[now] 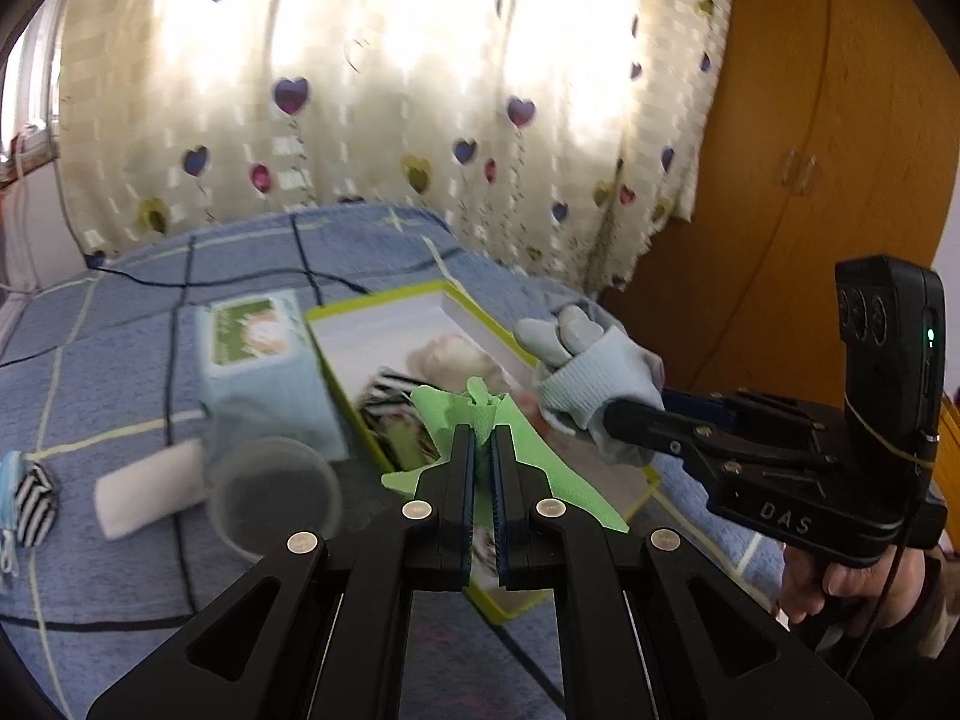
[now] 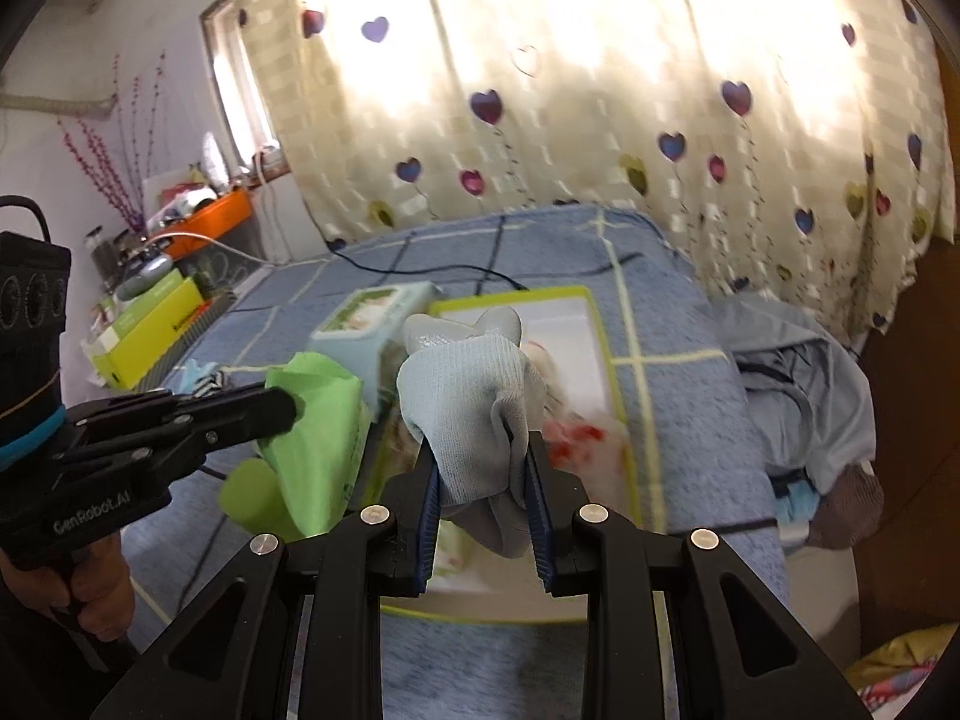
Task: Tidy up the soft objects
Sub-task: 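Carry the green cloth and grey sock over the white box, then lower both items into the white box and open both tools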
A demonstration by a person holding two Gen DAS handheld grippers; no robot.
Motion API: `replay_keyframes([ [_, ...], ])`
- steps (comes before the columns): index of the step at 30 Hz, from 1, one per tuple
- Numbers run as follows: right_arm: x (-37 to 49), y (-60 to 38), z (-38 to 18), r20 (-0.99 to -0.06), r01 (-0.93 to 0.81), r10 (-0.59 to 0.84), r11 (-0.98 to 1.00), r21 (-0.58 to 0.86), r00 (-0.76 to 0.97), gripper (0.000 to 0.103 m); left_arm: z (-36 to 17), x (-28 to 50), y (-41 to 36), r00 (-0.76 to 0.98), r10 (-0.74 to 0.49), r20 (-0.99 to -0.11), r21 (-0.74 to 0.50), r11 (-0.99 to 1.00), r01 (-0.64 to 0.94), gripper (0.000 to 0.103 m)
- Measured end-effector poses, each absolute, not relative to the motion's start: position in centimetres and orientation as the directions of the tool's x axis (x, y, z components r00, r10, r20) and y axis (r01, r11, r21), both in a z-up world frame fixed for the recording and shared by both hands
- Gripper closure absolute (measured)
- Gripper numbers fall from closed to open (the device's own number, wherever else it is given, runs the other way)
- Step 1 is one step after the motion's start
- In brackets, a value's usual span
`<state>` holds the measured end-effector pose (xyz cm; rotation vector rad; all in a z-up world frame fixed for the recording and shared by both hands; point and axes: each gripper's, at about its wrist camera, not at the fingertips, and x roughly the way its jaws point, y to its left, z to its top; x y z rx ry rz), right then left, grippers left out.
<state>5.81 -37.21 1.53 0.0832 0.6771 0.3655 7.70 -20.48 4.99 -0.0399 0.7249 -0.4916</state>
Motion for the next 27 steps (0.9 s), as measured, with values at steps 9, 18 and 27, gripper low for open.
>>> replay_keyframes([
  [9, 6.3, -39.1, -1.9, -0.668, -0.263, 0.328, 0.944, 0.200, 0.668, 0.079, 2.0, 8.7, -23.6, 0.541, -0.462, -0.702, -0.227, 0.866, 0.445, 0.098],
  [18, 8.2, -39.5, -3.8, -0.702, -0.256, 0.326, 0.944, 0.207, 0.634, 0.079, -0.8, 11.1, -25.2, 0.492, -0.427, -0.759, -0.222, 0.879, 0.422, 0.098],
  [27, 10.4, -39.0, -4.3, -0.708, -0.274, 0.331, 0.941, 0.199, 0.624, 0.079, -1.0, 13.3, -25.4, 0.521, -0.390, -0.759, -0.195, 0.900, 0.389, 0.098],
])
